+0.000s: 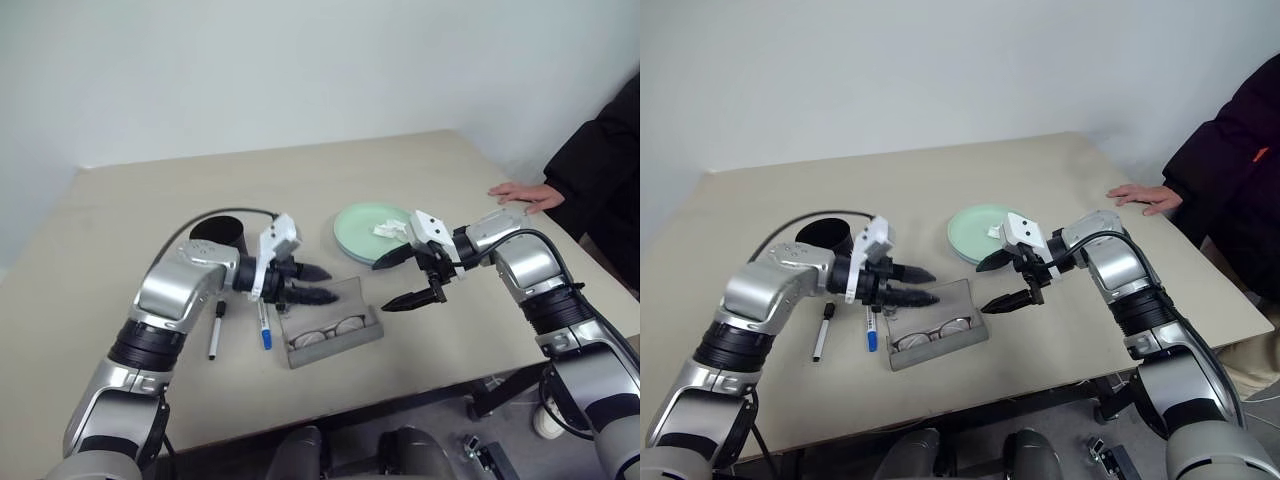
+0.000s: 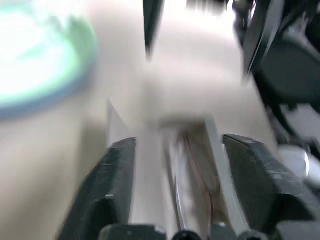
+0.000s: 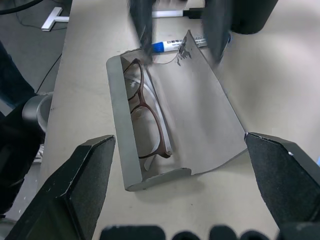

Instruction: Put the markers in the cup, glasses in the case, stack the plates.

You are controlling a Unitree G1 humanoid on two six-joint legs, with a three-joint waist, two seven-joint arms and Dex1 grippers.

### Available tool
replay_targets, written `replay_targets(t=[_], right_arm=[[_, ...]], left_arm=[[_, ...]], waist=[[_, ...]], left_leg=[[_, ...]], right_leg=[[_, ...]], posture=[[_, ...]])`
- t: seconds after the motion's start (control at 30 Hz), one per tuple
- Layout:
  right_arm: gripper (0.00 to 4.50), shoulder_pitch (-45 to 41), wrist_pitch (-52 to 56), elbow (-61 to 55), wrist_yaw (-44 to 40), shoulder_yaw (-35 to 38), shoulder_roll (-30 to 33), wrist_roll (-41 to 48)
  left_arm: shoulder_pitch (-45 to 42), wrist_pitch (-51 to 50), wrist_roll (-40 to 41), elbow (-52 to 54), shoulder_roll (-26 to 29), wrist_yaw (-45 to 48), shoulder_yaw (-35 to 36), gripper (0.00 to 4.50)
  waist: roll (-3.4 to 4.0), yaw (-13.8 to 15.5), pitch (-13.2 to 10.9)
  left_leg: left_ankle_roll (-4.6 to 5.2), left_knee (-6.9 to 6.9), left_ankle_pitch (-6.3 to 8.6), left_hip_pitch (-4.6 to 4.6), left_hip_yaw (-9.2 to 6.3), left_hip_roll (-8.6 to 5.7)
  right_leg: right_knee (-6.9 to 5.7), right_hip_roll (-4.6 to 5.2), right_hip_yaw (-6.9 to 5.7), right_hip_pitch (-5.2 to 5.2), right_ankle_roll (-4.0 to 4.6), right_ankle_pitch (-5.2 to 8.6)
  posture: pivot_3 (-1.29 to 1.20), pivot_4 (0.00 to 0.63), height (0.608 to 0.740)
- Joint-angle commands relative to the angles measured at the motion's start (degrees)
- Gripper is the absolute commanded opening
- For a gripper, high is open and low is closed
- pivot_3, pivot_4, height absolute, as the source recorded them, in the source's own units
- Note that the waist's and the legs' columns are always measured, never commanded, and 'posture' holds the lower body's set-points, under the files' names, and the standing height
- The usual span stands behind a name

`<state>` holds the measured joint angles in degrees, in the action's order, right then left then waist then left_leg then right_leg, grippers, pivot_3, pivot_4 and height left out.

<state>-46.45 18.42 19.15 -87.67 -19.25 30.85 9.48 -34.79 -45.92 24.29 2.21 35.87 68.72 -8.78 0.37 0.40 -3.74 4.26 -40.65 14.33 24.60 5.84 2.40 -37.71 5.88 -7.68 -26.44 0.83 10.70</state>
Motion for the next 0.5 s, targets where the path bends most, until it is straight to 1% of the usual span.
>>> replay_targets(t=[0.03,0.17,0.33,0.5], right_arm=[[4.50,-0.56,-0.61,-0.74,0.02,0.90,0.48,0.35],[4.50,-0.70,-0.61,-0.64,-0.13,0.93,0.38,0.36],[4.50,-0.73,-0.47,-0.83,-0.15,0.82,0.24,0.39],[4.50,-0.53,-0.10,-1.41,-0.04,0.87,0.20,0.56]], left_arm=[[-0.78,0.37,0.73,0.74,-0.23,-2.17,1.73,1.42],[-1.30,3.65,-2.71,-4.22,-1.19,-6.20,1.05,0.02],[-2.35,8.15,-8.92,-11.55,-3.28,-10.65,-2.23,0.02],[-1.21,10.24,-11.32,-11.15,-3.53,-10.13,-4.98,0.02]], waist=[[0.00,0.00,0.00],[0.00,0.02,0.00],[-0.02,0.03,0.01],[-0.03,0.02,0.00]], left_leg=[[0.00,0.00,0.00,0.00,0.00,0.00],[-0.01,0.00,-0.02,-0.01,-0.01,0.00],[-0.01,-0.02,-0.02,-0.03,0.00,0.00],[-0.01,-0.02,-0.01,0.02,0.03,-0.01]], right_leg=[[0.00,-0.01,0.00,0.00,0.00,0.00],[-0.02,-0.02,-0.02,0.03,0.00,0.00],[-0.04,-0.02,-0.02,0.04,-0.01,-0.01],[-0.03,-0.02,0.00,-0.01,-0.03,-0.03]], posture=[[0.00,0.000,0.700],[0.00,0.000,0.700],[0.00,0.000,0.700],[0.00,0.000,0.700]])
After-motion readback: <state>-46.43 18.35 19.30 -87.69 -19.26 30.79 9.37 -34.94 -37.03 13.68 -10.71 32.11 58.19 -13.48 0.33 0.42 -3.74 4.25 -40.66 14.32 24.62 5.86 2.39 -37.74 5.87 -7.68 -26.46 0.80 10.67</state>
